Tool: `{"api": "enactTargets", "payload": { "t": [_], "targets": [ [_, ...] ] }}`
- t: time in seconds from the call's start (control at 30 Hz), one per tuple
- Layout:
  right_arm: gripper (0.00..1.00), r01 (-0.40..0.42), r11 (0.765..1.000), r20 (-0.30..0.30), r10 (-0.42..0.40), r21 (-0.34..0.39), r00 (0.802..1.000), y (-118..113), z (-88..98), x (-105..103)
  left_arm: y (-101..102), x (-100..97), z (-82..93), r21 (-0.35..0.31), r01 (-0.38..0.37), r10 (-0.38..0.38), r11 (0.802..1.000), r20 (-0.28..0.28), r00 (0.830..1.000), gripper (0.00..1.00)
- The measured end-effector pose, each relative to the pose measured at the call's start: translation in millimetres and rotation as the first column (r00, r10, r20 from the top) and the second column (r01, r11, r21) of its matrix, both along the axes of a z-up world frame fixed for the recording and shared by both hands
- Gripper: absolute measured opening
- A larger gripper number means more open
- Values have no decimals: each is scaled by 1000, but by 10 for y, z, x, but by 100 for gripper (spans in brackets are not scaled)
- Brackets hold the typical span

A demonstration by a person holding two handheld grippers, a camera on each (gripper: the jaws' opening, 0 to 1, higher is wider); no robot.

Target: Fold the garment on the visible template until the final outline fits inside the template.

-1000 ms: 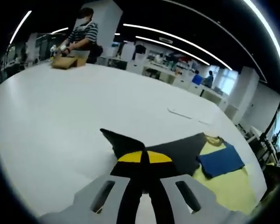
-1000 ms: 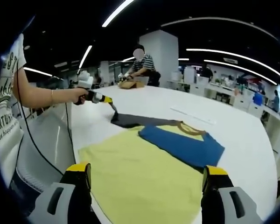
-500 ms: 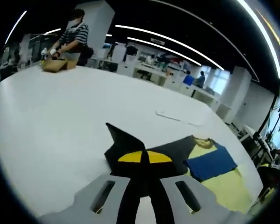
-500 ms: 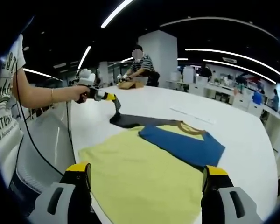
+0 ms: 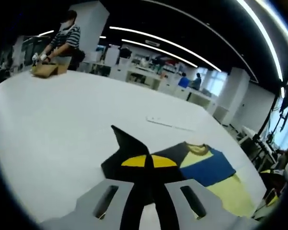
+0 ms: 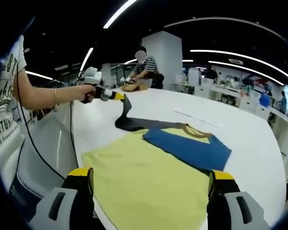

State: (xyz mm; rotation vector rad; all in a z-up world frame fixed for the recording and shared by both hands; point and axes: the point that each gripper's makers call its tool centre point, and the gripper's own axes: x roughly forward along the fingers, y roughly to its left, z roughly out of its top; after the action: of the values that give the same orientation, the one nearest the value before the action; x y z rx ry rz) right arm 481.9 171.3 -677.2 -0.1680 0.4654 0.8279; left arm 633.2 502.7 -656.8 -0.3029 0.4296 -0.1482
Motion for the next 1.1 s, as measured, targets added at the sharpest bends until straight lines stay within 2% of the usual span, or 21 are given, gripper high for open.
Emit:
{"api": "enactTargets", "payload": {
  "t": [0.2, 0.57, 0.77, 1.1],
  "targets": [
    [99, -9, 1000, 2, 8, 26, 1000, 37, 26, -22, -170, 53, 53, 3, 41, -41, 999, 8, 999, 0],
    [99, -10, 1000, 1, 10, 29, 1000, 40, -2, -30, -453, 130, 121, -4, 108, -108, 994, 19, 994, 0],
    [99, -4, 999, 4, 4, 46, 1000, 39, 15, -21, -617, 168, 177, -37, 126, -125, 991, 33, 992, 0],
    [99, 0, 998, 5, -1, 59, 1000, 30, 21, -19, -950, 252, 288, -46, 183, -181, 982, 55, 982, 0]
  ]
}}
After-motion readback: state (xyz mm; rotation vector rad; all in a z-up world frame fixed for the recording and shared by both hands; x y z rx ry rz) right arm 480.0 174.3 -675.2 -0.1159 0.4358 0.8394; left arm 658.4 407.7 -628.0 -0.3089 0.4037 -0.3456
